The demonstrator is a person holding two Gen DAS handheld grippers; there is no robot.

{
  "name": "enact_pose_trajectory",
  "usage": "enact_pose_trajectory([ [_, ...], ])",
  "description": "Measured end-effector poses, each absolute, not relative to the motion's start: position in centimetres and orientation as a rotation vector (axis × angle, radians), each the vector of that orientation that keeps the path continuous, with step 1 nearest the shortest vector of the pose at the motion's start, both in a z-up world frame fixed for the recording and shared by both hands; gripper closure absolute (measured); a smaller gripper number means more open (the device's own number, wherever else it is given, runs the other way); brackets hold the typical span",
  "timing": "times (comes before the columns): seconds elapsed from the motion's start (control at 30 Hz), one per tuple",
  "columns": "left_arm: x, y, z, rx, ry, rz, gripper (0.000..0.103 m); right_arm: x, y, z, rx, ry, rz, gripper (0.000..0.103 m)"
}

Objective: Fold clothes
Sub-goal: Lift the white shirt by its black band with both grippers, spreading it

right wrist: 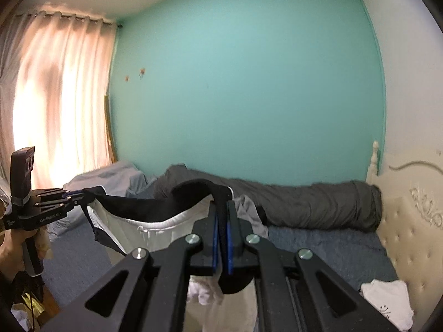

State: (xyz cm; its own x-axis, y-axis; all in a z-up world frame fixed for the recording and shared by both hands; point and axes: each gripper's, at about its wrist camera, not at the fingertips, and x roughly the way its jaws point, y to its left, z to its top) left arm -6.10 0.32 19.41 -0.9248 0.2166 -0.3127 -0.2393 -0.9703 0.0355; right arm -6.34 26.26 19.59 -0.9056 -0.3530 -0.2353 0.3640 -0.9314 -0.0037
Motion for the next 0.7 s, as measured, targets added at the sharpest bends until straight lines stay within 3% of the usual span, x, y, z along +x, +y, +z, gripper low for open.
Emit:
enact_pose_trajectory([
  [0.27,-2.2,-0.8,24.5,-0.356,0.159,2.912,0.096,-3.5,25.5,23.0,0.279,0.067,-2.729,0.099],
  [0.7,1.2,-1.8,20.8,-0.371,0.129,2.915,0.097,0.6,23.9,20.3,0.323,0.063,-2.656,0.099],
])
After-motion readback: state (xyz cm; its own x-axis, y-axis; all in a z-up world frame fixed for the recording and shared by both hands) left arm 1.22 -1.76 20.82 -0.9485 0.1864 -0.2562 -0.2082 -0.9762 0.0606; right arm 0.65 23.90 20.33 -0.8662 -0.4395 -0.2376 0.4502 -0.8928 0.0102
